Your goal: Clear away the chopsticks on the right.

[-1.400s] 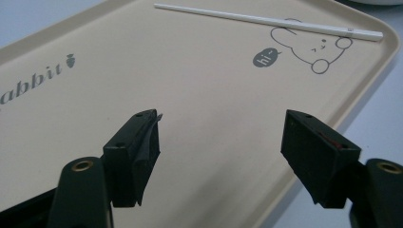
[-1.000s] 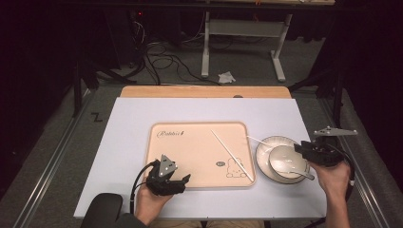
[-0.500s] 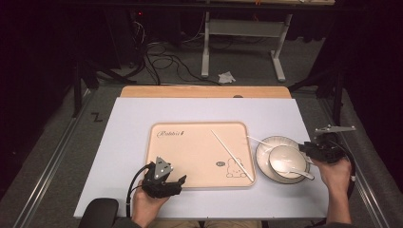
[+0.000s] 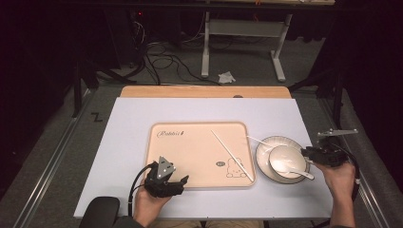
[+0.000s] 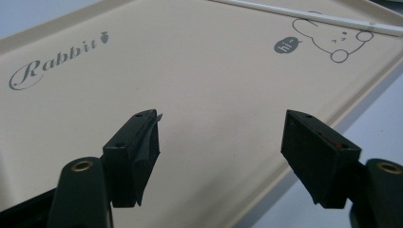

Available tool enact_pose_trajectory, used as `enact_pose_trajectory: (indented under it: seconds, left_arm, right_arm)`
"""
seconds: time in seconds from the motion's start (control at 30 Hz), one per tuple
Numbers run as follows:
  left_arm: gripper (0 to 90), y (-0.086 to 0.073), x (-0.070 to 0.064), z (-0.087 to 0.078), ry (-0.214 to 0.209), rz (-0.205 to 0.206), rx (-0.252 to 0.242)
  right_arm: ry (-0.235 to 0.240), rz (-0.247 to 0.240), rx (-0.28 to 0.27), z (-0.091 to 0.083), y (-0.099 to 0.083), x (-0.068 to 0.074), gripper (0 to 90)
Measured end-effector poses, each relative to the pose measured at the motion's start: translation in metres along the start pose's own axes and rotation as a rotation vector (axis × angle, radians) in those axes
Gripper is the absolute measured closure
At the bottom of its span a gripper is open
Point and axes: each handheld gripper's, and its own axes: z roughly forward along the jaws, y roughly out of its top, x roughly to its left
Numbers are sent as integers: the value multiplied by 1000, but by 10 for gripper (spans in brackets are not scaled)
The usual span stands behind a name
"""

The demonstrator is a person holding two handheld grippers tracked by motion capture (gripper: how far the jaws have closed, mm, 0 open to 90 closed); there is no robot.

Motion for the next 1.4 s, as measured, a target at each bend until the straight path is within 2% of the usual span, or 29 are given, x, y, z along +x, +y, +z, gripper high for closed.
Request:
enact_pose_trajectory:
  seconds: [0.2, 0.47, 0.6, 0.8, 1.4]
  left_arm:
    - [293, 3, -1, 3, -16, 12, -1]
    - [294, 5, -3, 6, -28, 26, 3]
    - [294, 6, -3, 6, -30, 27, 0]
    - [294, 6, -4, 6, -28, 29, 1]
    - [294, 5, -4, 5, -24, 29, -5]
  right_arm:
    - [3, 9, 19, -1, -7, -2, 719]
    - [21, 12, 13, -4, -13, -3, 714]
    - [5, 27, 12, -6, -16, -6, 715]
    - [5, 2, 34, -2, -15, -4, 716]
    - [12, -12, 60, 8, -16, -6, 711]
